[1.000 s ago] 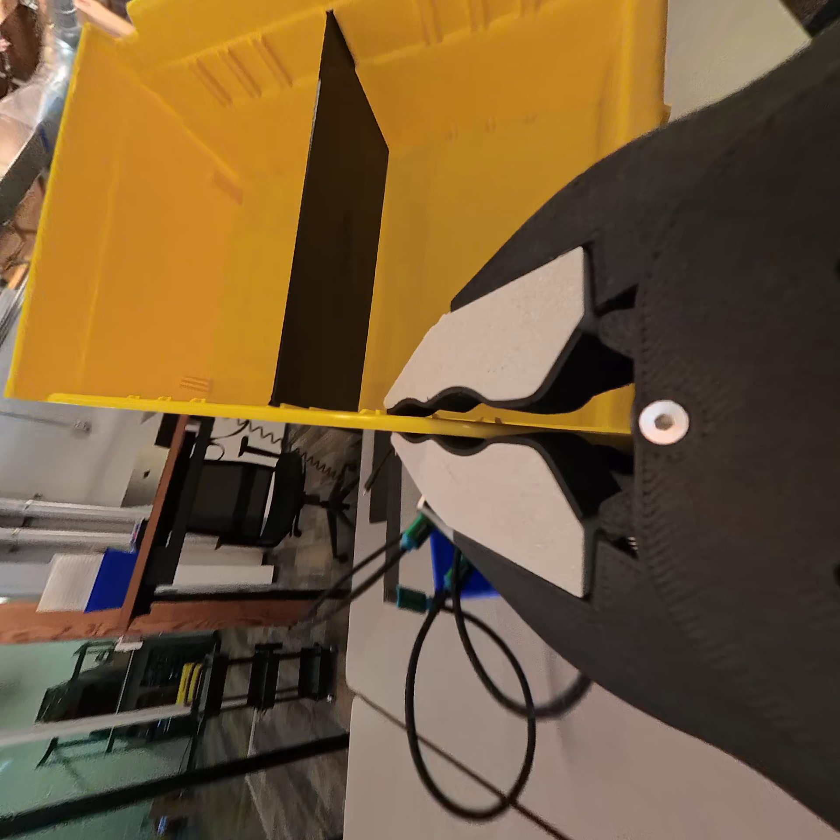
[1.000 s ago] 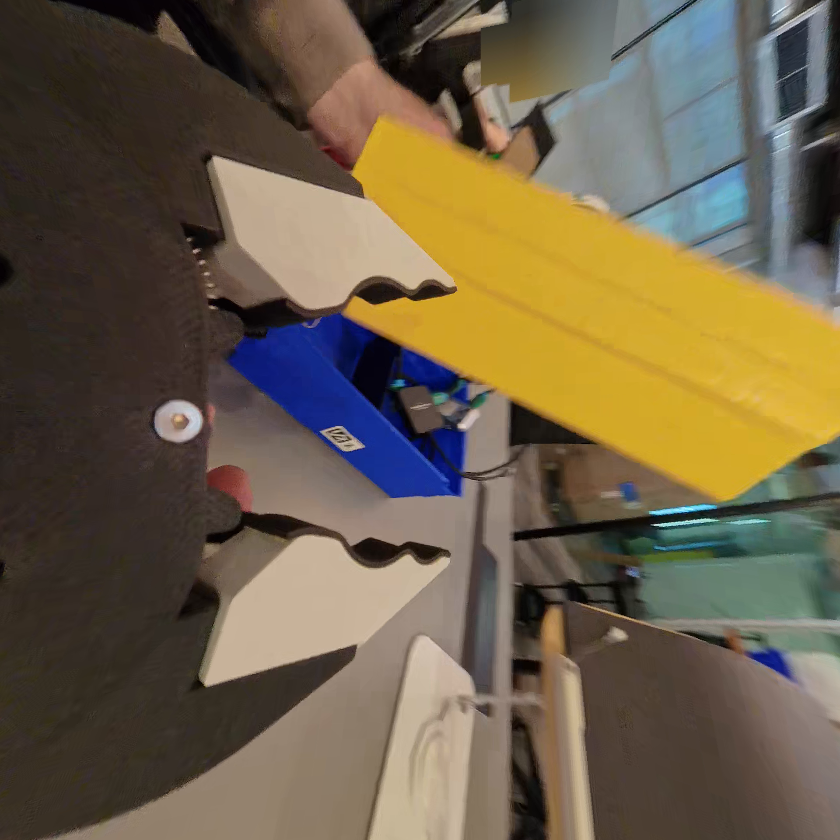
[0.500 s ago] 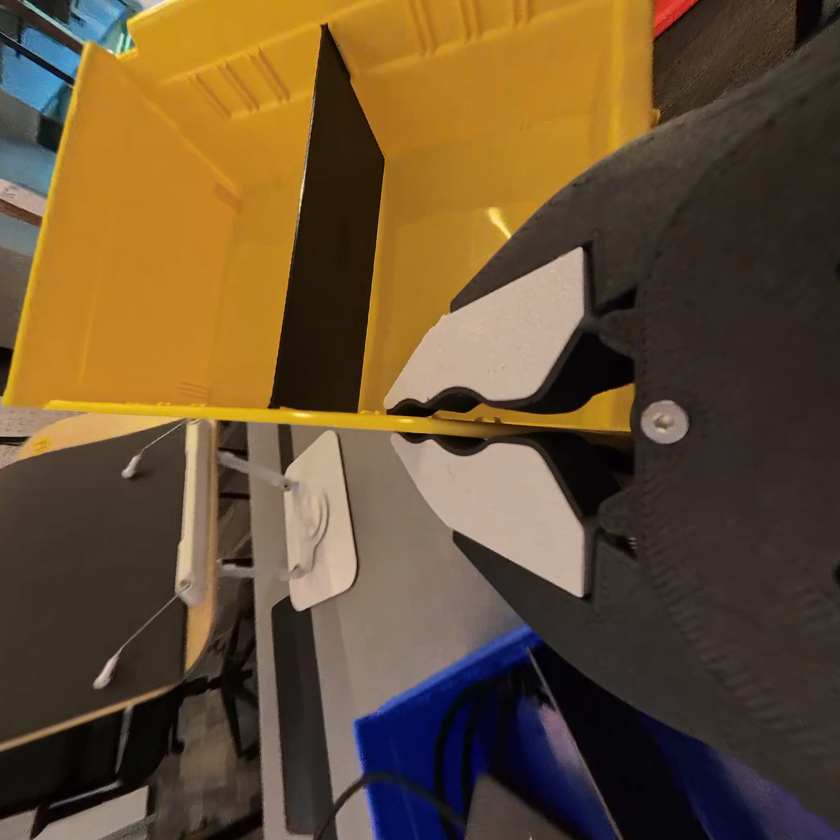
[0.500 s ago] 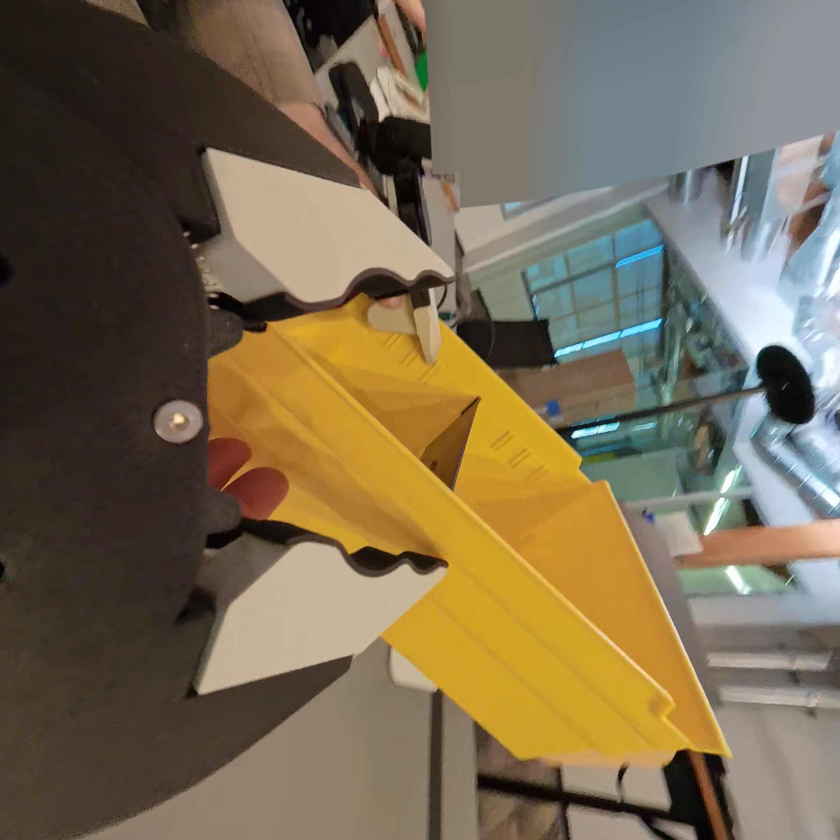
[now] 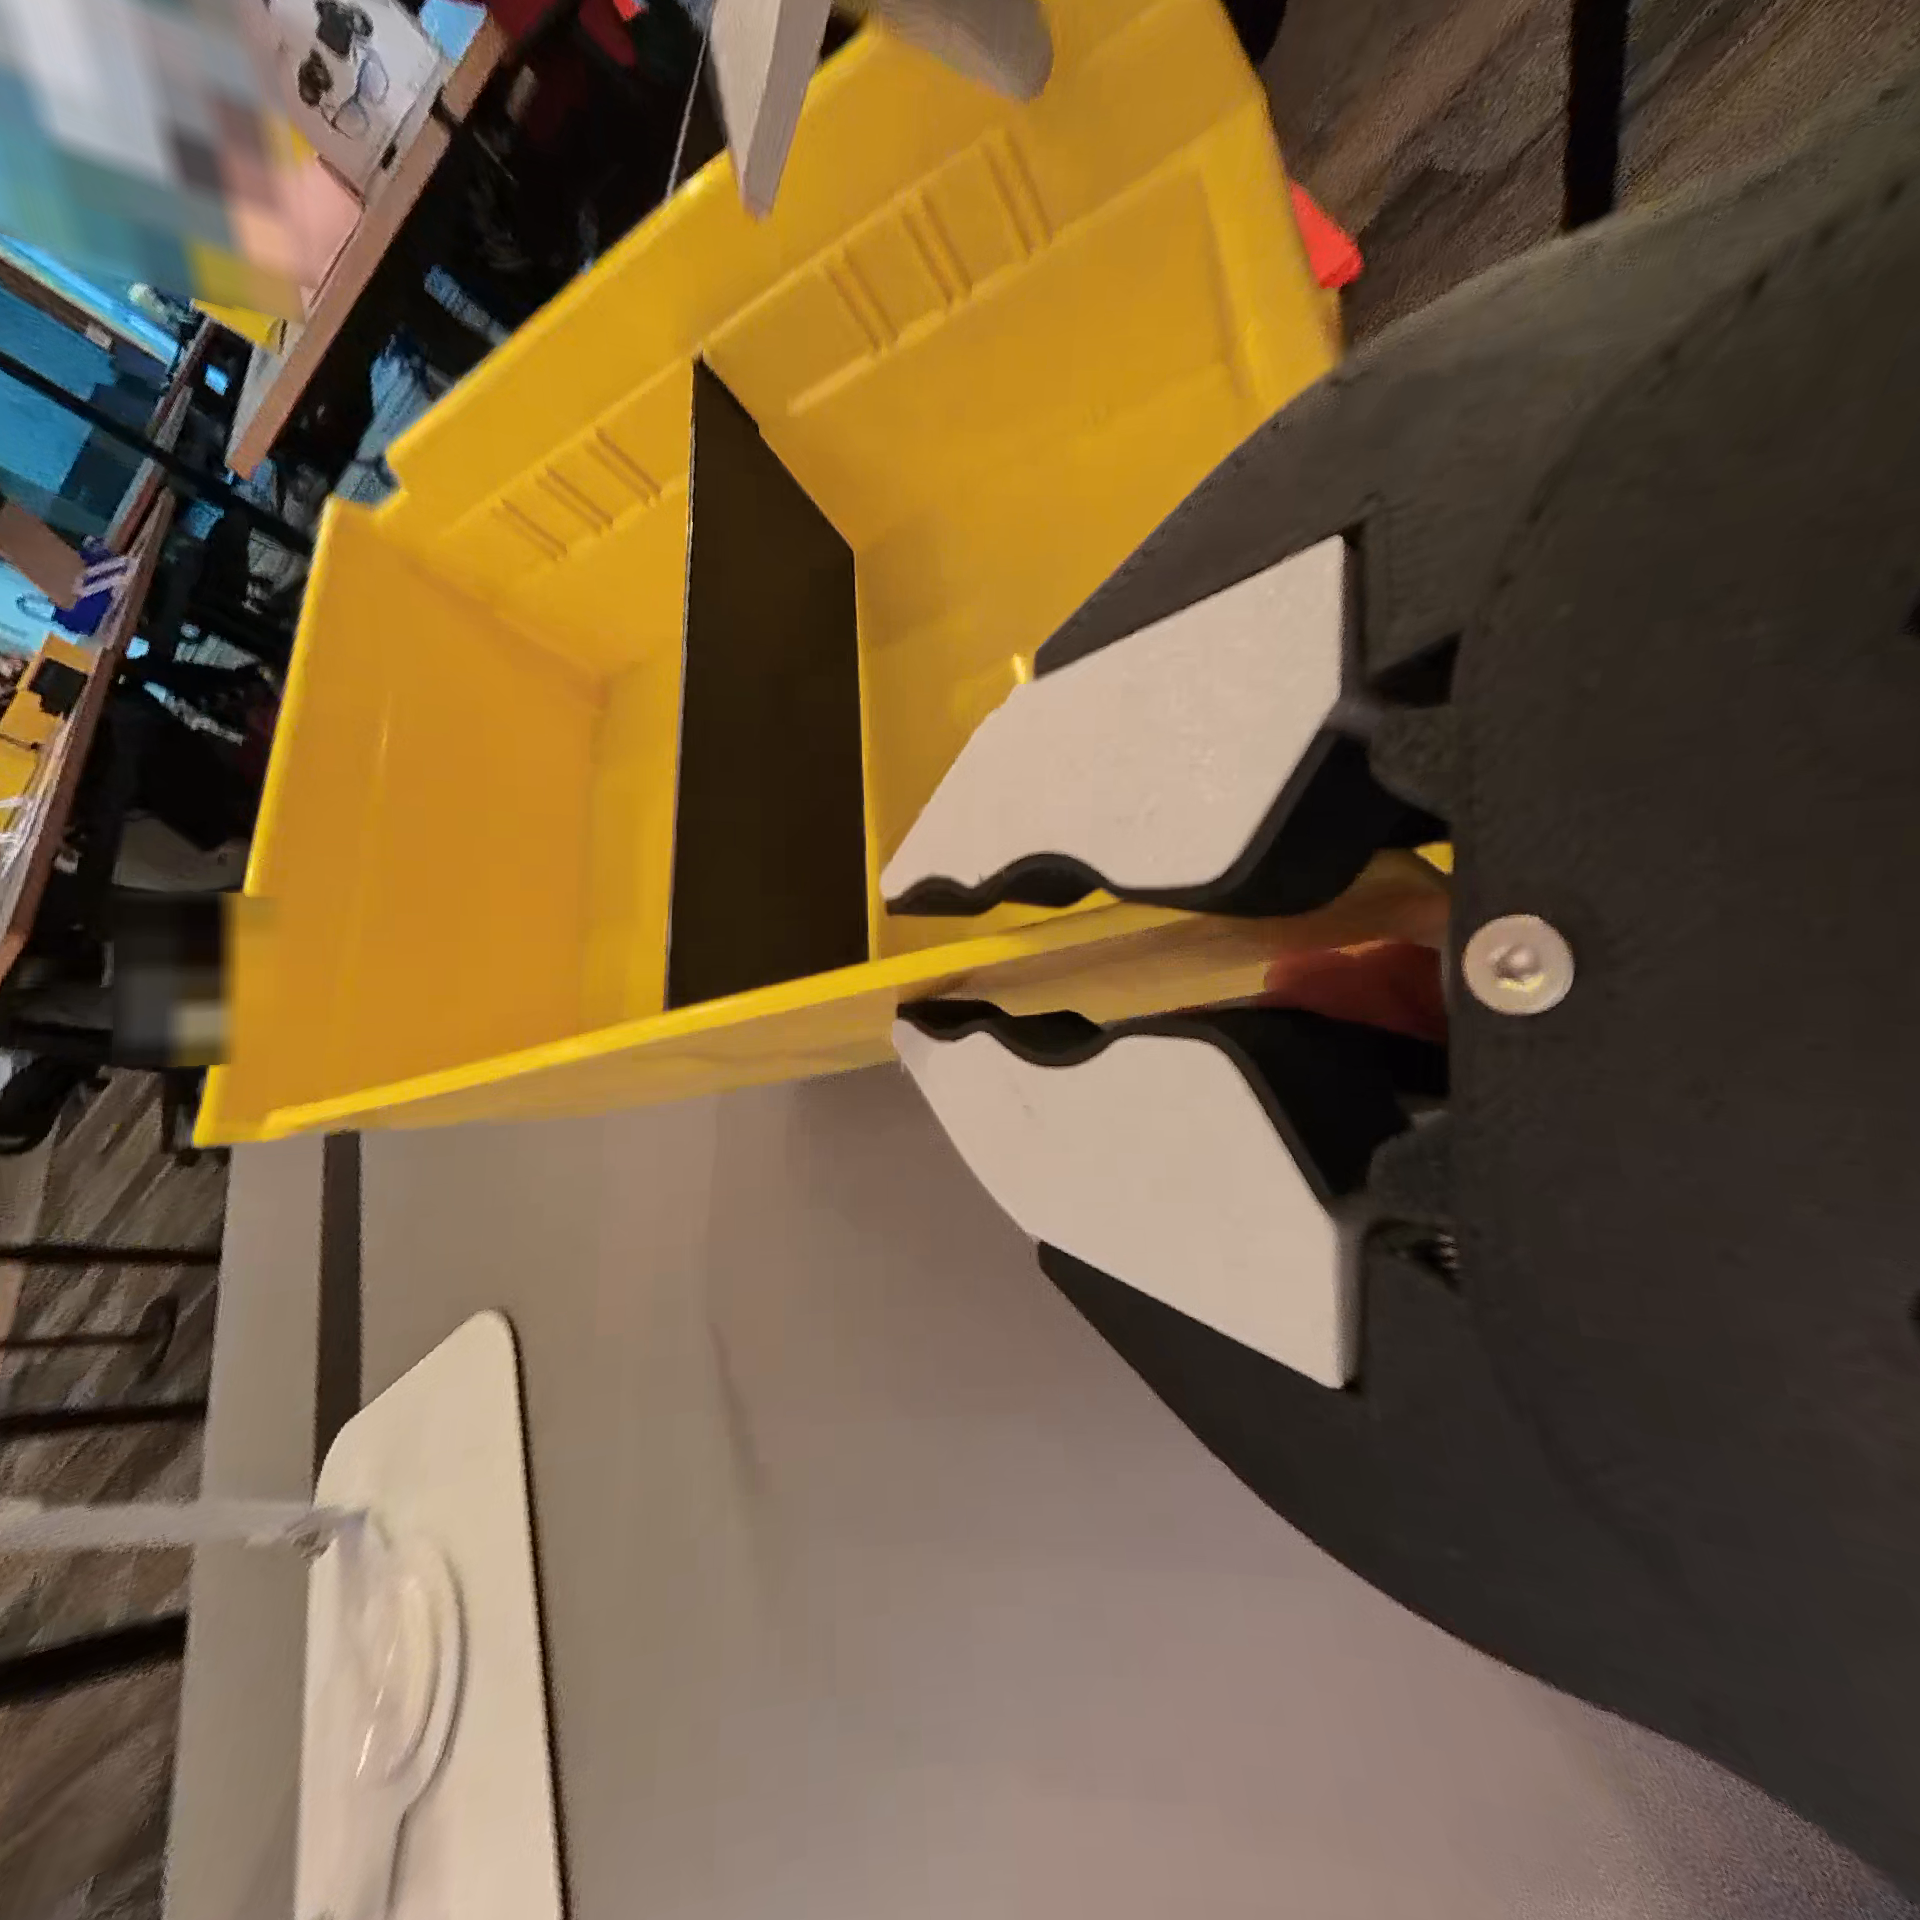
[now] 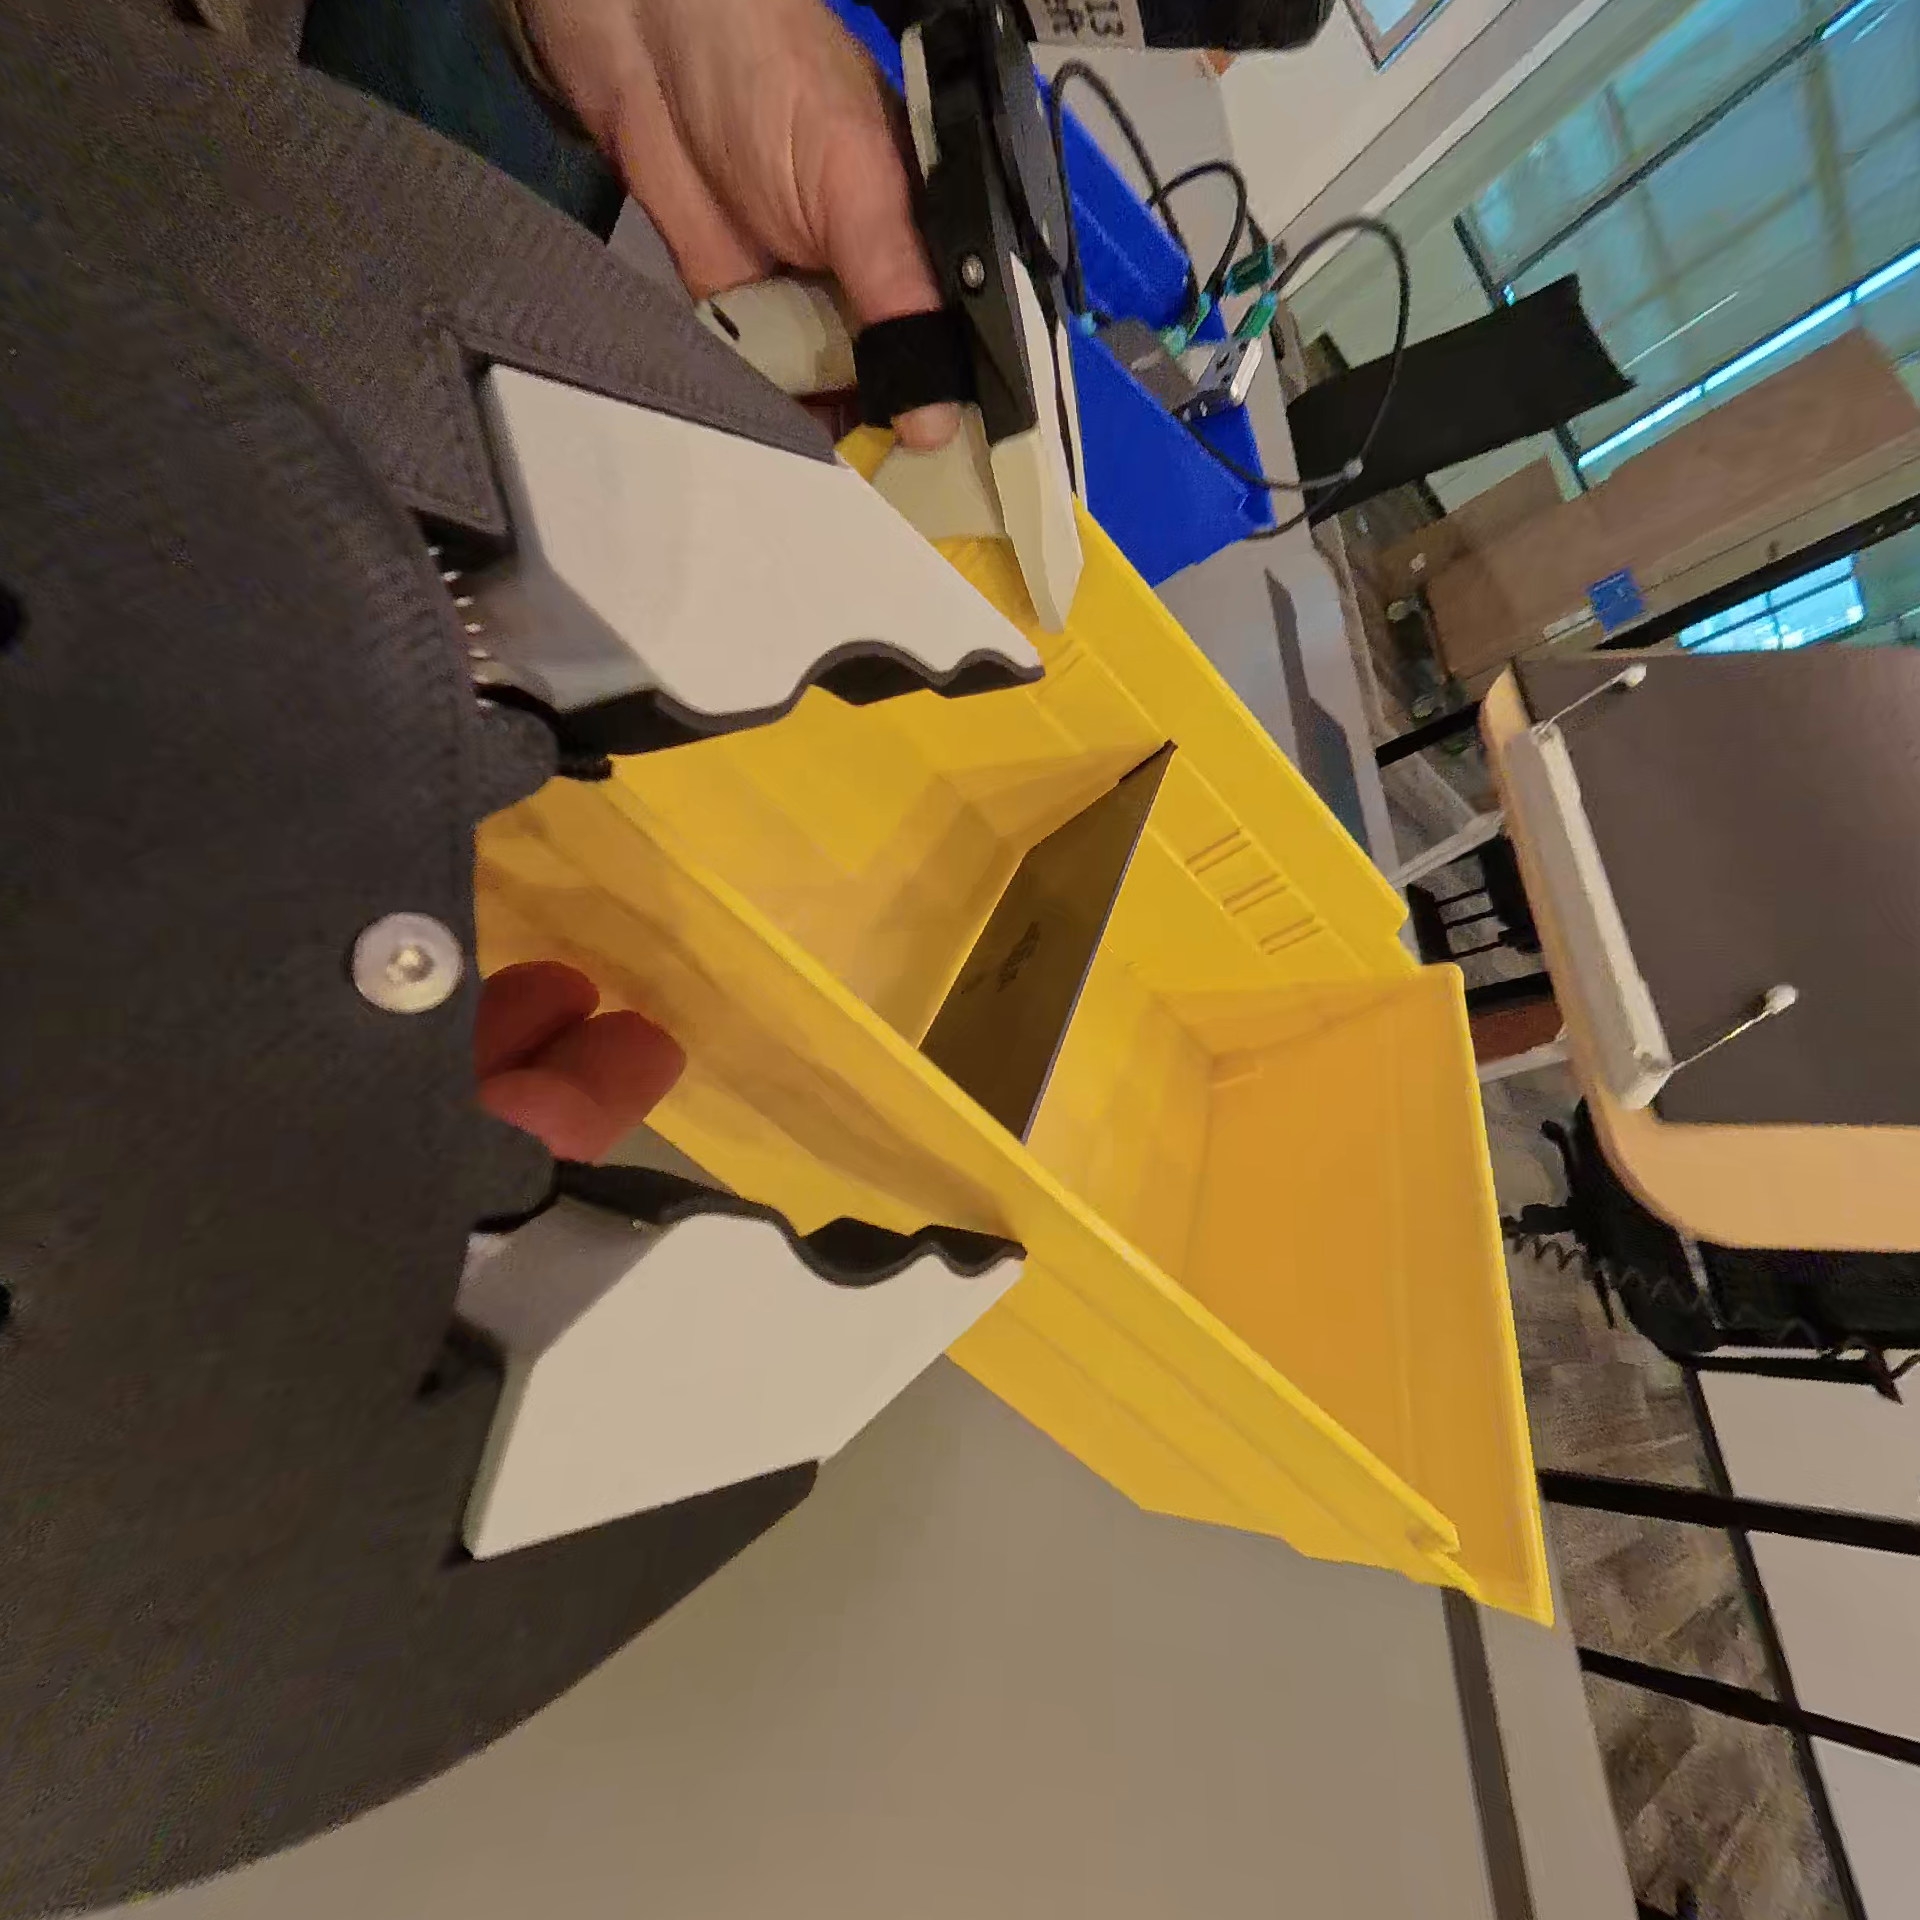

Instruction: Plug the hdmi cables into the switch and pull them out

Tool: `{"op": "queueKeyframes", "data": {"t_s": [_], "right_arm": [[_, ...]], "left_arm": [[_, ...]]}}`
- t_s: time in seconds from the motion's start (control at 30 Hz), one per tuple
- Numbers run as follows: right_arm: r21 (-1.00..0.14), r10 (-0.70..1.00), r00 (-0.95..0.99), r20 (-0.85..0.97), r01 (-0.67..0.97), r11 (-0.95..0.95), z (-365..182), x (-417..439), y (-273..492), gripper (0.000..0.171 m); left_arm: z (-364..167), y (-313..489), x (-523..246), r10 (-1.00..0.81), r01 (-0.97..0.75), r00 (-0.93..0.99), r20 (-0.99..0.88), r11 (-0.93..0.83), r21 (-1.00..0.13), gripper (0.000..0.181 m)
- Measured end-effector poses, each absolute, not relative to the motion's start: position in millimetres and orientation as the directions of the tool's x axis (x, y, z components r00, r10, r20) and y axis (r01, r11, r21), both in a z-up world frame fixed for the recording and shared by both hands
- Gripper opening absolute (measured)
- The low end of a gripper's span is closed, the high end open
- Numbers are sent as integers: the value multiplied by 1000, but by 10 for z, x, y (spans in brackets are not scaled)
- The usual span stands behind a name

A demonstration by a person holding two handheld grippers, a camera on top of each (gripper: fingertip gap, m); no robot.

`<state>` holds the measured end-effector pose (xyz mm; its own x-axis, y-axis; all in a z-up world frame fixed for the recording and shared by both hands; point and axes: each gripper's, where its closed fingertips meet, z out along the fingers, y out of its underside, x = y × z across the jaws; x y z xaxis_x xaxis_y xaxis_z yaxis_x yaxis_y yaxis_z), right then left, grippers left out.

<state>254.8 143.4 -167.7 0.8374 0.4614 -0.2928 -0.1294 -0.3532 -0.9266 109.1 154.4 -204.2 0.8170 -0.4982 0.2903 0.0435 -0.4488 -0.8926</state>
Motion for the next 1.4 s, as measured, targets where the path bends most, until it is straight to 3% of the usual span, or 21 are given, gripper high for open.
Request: {"op": "queueKeyframes", "data": {"t_s": [0.17, 0.33, 0.5, 0.57, 0.67, 0.83, 1.07, 1.23, 1.4], "right_arm": [[-918, 428, 872, -238, -59, -391, -1984, 2782, 1548, 97], [-924, 377, 926, -24, 124, -362, -2150, 3036, 1694, 85], [-893, 324, 931, 167, 282, -351, -2228, 3338, 1806, 55], [-860, 322, 910, 260, 369, -351, -2261, 3393, 1824, 48], [-828, 324, 891, 318, 427, -362, -2276, 3447, 1845, 39], [-820, 334, 885, 323, 438, -368, -2284, 3538, 1893, 39], [-791, 376, 860, 344, 482, -378, -2305, 3723, 1993, 40], [-770, 391, 862, 322, 479, -422, -2364, 3840, 2076, 42], [-734, 388, 857, 340, 500, -459, -2416, 3972, 2148, 50]], "left_arm": [[-2159, 1385, 1392, -559, 46, 754, 346, -480, -876, 38], [-2195, 1249, 1621, -599, 67, 689, 407, -507, -860, 52], [-2132, 1064, 1726, -662, 92, 523, 536, -582, -808, 54], [-1999, 1018, 1668, -691, 121, 491, 530, -548, -827, 40], [-1784, 948, 1487, -729, 124, 495, 473, -480, -869, 41], [-1452, 840, 822, -718, 59, 637, 280, -316, -947, 43], [-1143, 830, -975, -342, -101, 940, -20, -221, -970, 56], [-1325, 674, -2230, -17, -265, 961, -276, -335, -904, 70], [-1636, 540, -2885, 110, -201, 952, -286, -479, -854, 82]]}}
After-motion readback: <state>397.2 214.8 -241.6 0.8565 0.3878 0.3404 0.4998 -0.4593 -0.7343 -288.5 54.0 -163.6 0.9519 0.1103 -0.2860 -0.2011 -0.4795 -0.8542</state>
